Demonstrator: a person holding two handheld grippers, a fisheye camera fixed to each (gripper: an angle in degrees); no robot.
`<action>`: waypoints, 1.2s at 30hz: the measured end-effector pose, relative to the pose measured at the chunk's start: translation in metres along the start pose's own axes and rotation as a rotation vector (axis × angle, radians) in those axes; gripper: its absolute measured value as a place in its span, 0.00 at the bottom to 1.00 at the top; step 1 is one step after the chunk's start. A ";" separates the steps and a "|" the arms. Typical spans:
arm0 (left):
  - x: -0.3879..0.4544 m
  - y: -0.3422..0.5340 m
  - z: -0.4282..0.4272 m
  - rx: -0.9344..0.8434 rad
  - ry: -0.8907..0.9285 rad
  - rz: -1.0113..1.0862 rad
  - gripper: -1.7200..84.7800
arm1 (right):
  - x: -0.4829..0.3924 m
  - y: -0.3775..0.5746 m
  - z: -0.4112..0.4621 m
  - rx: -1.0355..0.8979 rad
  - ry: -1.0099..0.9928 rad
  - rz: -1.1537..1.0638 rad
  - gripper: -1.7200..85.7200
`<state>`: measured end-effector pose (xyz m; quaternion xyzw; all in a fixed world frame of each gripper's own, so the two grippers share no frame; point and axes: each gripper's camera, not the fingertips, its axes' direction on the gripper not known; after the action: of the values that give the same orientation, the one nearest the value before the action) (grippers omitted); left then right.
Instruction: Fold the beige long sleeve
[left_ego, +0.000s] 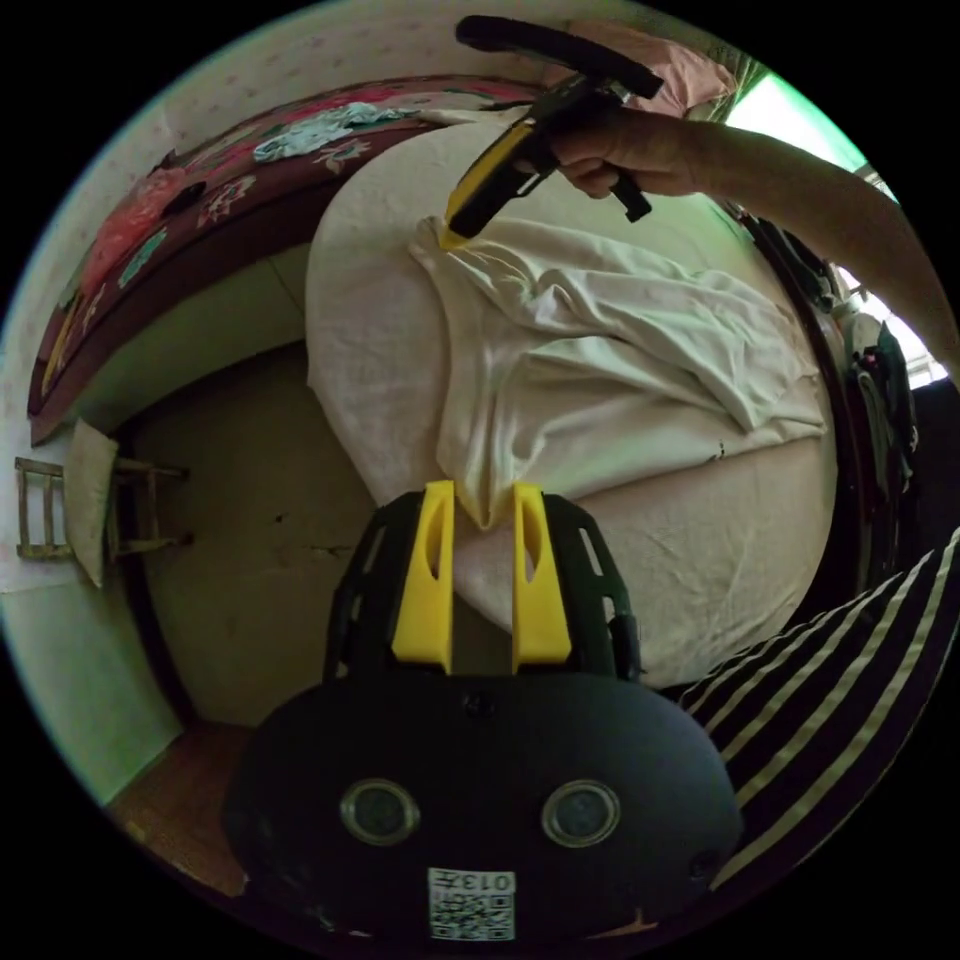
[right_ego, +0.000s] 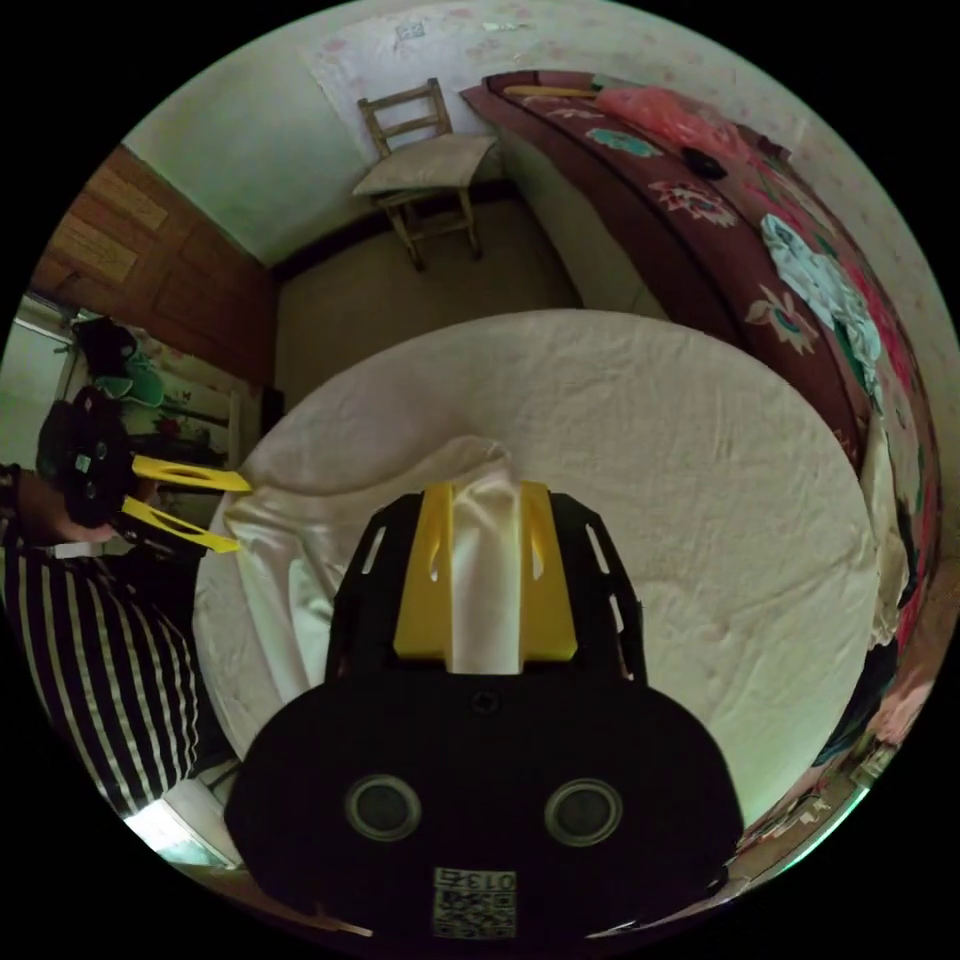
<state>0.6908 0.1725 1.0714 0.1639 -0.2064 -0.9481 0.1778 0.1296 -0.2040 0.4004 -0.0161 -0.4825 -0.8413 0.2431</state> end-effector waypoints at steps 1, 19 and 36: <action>0.005 0.000 0.000 -0.003 -0.006 0.017 0.08 | 0.002 0.000 0.001 -0.007 -0.007 0.002 0.09; 0.125 -0.020 -0.126 0.241 0.266 0.283 0.04 | 0.018 0.254 -0.108 0.399 0.156 -0.032 0.04; 0.439 -0.145 -0.029 0.074 0.365 0.726 0.04 | 0.091 0.666 -0.008 0.367 0.203 0.384 0.04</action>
<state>0.2756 0.1082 0.8770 0.2521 -0.2498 -0.7709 0.5288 0.3340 -0.5239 0.9558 0.0215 -0.5880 -0.6757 0.4442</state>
